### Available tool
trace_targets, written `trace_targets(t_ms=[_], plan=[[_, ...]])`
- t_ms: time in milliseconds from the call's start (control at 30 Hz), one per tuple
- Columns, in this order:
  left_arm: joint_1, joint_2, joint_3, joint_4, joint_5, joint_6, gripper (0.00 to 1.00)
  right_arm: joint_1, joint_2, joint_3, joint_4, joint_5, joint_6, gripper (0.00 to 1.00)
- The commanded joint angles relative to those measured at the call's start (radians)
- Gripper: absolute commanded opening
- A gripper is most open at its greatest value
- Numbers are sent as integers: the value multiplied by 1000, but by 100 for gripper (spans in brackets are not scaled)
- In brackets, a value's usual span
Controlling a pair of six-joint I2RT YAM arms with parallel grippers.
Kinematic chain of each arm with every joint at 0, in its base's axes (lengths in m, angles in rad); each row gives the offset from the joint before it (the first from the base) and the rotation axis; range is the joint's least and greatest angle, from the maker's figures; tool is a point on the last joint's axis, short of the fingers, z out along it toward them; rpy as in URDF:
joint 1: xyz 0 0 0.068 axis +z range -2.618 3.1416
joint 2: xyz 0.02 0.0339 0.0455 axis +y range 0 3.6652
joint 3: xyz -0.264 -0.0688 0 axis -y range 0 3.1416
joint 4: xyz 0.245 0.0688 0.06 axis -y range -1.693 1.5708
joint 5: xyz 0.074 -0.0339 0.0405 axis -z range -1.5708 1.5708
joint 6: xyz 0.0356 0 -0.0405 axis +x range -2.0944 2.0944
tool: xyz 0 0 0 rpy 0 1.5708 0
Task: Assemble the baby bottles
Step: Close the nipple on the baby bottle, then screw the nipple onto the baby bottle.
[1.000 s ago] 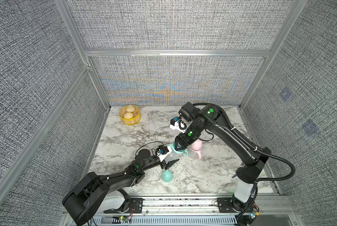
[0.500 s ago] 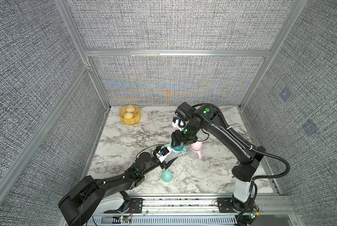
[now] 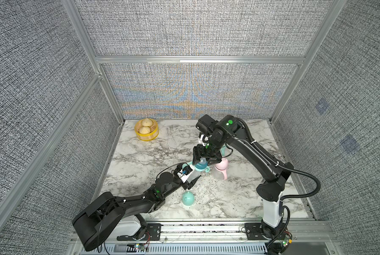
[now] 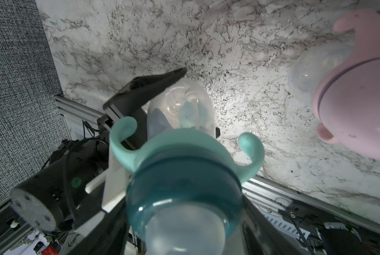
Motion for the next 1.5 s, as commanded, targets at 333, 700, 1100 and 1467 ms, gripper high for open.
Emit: trace_targets(t_ms=[333, 700, 1100, 1467], plan=[[1, 47, 39, 119, 0, -46, 0, 18, -42, 91, -102, 5, -53, 84], [3, 43, 79, 81, 90, -156, 0, 79, -340, -233, 248, 212, -219, 84], [10, -45, 166, -96, 319, -240, 0, 81, -732, -728, 857, 218, -470, 87], [40, -70, 216, -149, 463, -317, 0, 54, -815, -911, 1060, 164, -515, 87]])
